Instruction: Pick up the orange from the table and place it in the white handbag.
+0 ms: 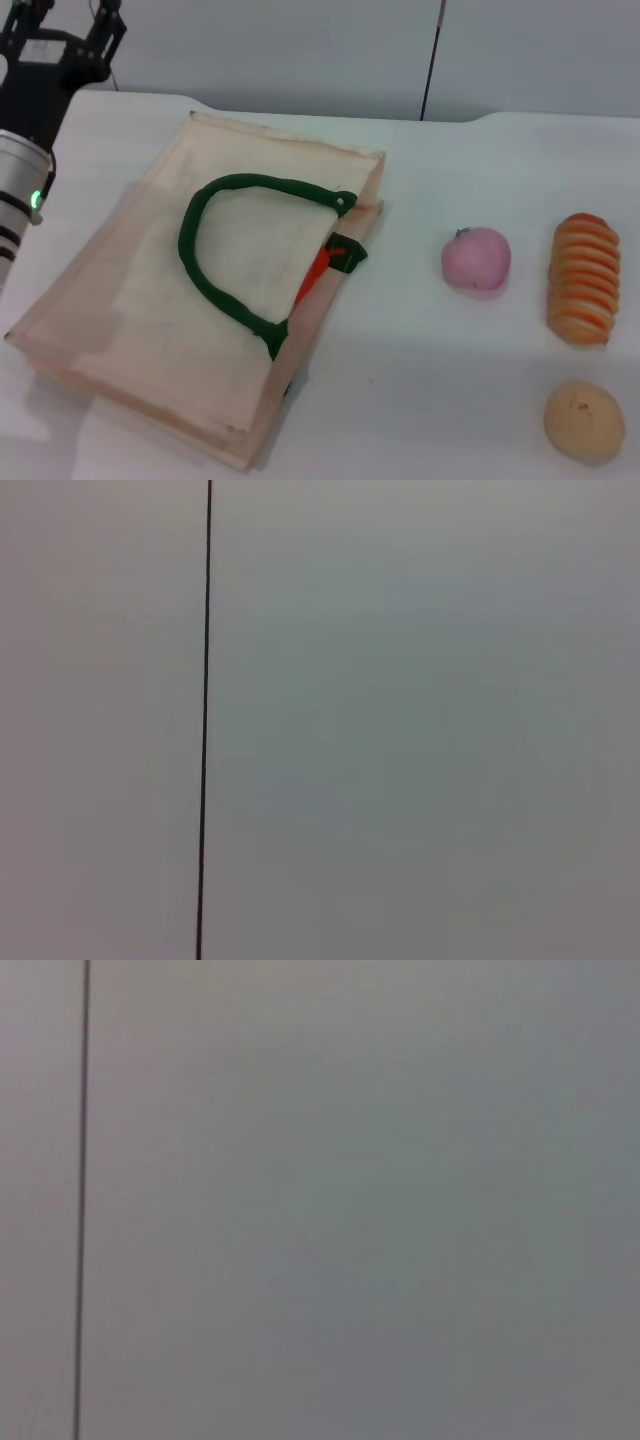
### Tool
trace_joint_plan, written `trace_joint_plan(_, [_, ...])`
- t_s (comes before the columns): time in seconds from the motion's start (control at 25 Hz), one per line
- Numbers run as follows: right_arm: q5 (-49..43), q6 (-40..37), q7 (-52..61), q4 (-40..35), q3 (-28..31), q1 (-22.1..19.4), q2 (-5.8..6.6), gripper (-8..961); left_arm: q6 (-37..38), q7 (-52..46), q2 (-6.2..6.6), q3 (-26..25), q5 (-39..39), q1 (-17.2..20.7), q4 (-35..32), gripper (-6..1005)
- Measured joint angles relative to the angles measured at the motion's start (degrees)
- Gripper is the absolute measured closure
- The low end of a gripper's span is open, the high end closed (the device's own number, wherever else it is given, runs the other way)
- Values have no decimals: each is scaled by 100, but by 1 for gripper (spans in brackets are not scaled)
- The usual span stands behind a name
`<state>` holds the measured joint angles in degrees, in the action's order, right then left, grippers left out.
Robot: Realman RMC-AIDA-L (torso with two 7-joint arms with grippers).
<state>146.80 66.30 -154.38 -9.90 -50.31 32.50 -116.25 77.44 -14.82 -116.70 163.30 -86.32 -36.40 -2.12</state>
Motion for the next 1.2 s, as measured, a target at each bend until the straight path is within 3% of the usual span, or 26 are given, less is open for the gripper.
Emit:
trace_joint_plan(0.52, [-7,83,-3,10,35,31,6,74,127,159,26,0,-175,169,-308,283])
trace_joint_plan(1.2, [-70,251,10,133,-336,314,-4,74,970,102,16,-9,-914,574,-313,286])
